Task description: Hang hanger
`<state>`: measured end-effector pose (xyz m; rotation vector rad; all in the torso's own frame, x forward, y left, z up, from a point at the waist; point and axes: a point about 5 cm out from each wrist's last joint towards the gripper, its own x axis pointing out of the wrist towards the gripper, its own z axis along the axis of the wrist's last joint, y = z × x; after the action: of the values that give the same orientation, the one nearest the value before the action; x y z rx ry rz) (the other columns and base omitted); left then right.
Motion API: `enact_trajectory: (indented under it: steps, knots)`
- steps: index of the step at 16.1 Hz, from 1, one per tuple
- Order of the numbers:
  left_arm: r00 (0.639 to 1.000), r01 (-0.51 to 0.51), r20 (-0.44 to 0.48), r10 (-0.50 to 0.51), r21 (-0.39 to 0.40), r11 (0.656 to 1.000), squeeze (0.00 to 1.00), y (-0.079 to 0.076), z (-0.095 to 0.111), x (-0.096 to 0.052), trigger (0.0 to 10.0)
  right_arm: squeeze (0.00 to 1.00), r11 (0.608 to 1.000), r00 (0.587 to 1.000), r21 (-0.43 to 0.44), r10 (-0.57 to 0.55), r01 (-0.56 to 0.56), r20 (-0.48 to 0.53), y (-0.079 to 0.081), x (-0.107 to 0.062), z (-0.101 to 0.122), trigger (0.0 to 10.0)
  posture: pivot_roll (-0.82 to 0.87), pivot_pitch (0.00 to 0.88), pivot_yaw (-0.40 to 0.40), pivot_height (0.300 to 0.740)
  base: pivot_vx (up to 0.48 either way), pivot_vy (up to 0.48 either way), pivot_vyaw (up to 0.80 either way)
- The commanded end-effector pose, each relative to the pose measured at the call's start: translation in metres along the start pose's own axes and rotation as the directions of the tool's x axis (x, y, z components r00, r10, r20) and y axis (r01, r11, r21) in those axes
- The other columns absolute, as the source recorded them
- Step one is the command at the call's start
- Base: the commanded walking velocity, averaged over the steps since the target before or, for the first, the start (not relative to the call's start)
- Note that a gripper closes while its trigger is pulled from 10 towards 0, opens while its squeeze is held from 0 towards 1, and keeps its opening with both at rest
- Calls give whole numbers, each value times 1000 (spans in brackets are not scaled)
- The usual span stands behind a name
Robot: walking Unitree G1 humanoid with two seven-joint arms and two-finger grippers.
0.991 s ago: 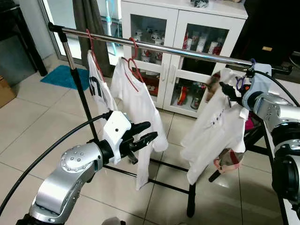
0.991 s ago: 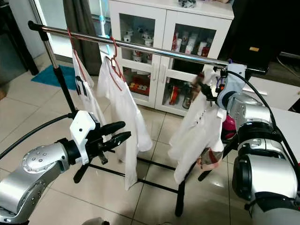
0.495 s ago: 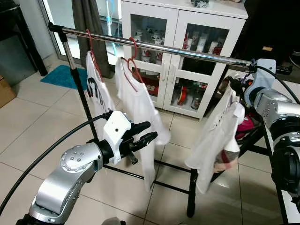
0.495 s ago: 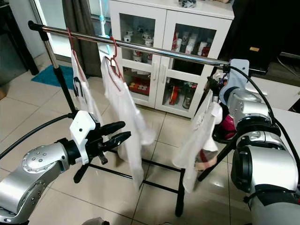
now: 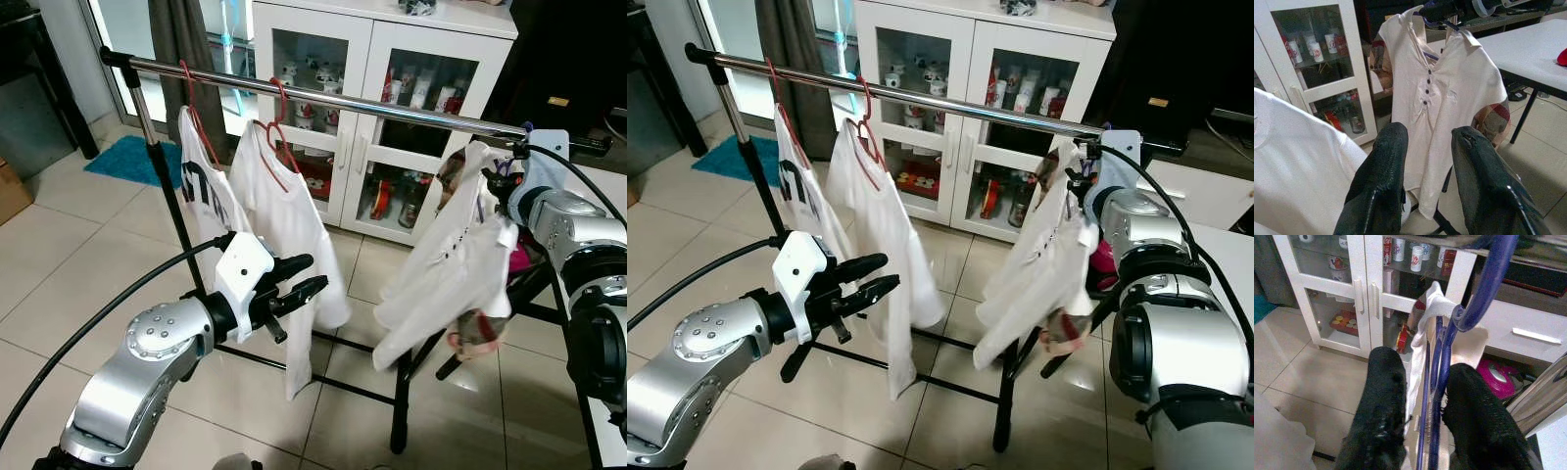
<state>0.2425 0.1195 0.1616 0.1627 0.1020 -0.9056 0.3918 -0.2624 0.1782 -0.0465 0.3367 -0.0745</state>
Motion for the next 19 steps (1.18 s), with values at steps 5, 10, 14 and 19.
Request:
enact_trajectory:
  steps: [5, 10, 14, 19]
  knots:
    - [1000, 8, -2, -8, 16, 1000, 0, -1, 1, 1, 10000, 0, 1000, 998, 13, 14, -14, 55, 4, 1, 14, 0, 12, 0, -66, 710, 0, 0, 0]
    - [1000, 8, -3, -8, 18, 1000, 0, 0, 1, 1, 10000, 0, 998, 996, 8, 65, -66, 57, 11, 2, 12, 0, 13, 0, -65, 710, 0, 0, 0]
    - [1000, 10, -3, -10, 19, 1000, 0, 0, 1, 2, 10000, 0, 998, 998, -3, 59, -59, 35, 16, 3, 8, 10000, 13, 0, -64, 710, 0, 0, 0]
    - [1000, 9, -7, -9, 16, 1000, 0, -2, 1, 1, 10000, 1000, 999, 999, 15, 35, -35, 29, 19, 5, 7, 10000, 19, 0, -69, 710, 0, 0, 0]
